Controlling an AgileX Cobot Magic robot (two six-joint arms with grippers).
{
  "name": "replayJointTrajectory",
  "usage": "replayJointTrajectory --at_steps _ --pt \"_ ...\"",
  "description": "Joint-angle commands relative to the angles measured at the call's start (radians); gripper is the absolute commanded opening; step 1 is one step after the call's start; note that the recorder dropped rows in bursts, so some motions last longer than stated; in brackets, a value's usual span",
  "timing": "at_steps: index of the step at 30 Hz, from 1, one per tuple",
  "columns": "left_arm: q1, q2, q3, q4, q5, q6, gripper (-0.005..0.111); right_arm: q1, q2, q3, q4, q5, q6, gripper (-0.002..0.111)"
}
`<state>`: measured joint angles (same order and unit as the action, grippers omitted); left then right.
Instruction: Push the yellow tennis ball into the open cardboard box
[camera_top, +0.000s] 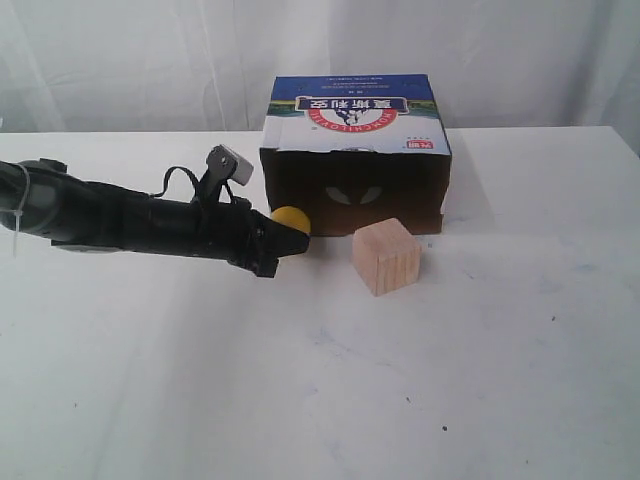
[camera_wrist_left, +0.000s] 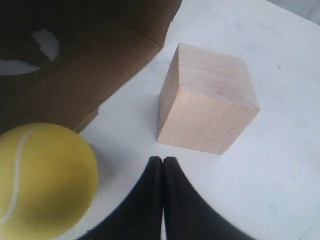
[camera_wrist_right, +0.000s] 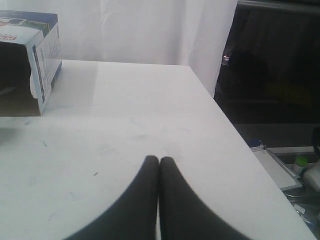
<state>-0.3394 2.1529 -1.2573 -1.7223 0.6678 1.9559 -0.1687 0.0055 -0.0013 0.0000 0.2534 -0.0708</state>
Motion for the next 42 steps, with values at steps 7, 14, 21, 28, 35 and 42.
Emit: replayJointTrajectory --at_steps 7,14,21,28,35,42 --pt "0.009 -0.005 0.0 0.095 0.072 -0.028 0.0 -0.009 -0.006 0.001 0.0 -0.015 -0.003 0.0" --pt "0.097 -0.105 0.001 0.344 0.136 -0.17 0.0 -0.009 -0.006 0.001 0.0 -0.015 -0.003 0.0" --pt "0.157 -0.099 0.0 0.436 0.108 -0.165 0.0 -0.009 -0.006 0.001 0.0 -0.015 -0.003 0.0" --pt "0.157 -0.033 0.001 0.642 -0.135 -0.225 0.0 -0.009 -0.006 0.001 0.0 -0.015 -0.003 0.0" --pt "0.157 0.096 -0.088 0.47 -0.02 -0.095 0.0 -0.009 -0.006 0.001 0.0 -0.015 -0.003 0.0" --pt "0.157 0.098 -0.088 0.323 0.027 -0.033 0.0 -0.009 -0.006 0.001 0.0 -0.015 -0.003 0.0"
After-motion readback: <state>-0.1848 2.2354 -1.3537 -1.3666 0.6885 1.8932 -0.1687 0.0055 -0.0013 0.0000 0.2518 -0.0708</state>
